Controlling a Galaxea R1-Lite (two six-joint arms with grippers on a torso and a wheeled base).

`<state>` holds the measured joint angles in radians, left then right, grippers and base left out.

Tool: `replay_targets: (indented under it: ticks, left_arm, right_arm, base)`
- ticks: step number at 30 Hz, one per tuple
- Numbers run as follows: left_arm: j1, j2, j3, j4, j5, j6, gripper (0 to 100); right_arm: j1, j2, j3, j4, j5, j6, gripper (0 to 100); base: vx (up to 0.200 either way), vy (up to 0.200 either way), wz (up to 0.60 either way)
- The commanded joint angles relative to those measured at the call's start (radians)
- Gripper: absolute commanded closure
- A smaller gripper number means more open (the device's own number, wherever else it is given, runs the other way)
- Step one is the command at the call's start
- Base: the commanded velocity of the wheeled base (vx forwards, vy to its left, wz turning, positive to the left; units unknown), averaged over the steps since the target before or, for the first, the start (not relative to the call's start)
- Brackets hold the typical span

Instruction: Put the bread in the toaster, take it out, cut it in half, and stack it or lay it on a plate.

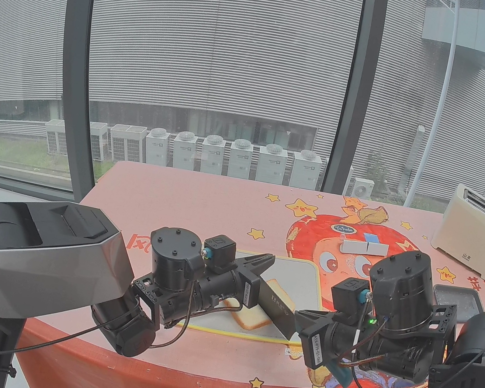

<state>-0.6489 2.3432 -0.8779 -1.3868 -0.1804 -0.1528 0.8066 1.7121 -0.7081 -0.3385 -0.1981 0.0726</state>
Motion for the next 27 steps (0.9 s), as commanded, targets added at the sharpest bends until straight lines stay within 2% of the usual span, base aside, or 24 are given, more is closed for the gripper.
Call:
replay_targets:
  ticks: [1, 4, 13, 15, 18, 22, 27]
  left_arm:
    - [0.0, 0.004, 0.0, 0.0, 0.001, -0.001, 100]
    - [0.0, 0.004, 0.0, 0.0, -0.001, -0.001, 100]
    - [0.0, 0.004, 0.002, 0.0, -0.001, -0.001, 100]
    - [0.0, 0.004, 0.002, 0.0, -0.001, -0.001, 100]
    - [0.0, 0.004, 0.002, 0.0, -0.001, -0.001, 100]
    - [0.0, 0.004, 0.004, 0.0, -0.001, -0.001, 100]
    - [0.0, 0.004, 0.002, 0.0, -0.001, -0.001, 100]
  right_arm:
    - [-0.001, -0.003, 0.007, -0.099, -0.001, 0.007, 100]
    - [-0.003, -0.002, 0.025, -0.152, -0.003, 0.024, 100]
    - [-0.01, -0.008, 0.018, -0.168, -0.007, 0.036, 100]
    - [-0.009, -0.011, 0.016, -0.168, -0.032, 0.042, 100]
    - [0.003, -0.014, 0.025, -0.171, -0.124, 0.03, 100]
    - [0.017, -0.016, 0.033, -0.2, -0.142, 0.026, 100]
    - [0.019, -0.023, 0.033, -0.224, -0.146, 0.023, 100]
  base:
    - [0.0, 0.0, 0.0]
    - [0.0, 0.0, 0.0]
    - [0.0, 0.0, 0.0]
    - [0.0, 0.0, 0.0]
    - [0.0, 0.0, 0.0]
    - [0.0, 0.0, 0.0]
    - [0.0, 0.0, 0.0]
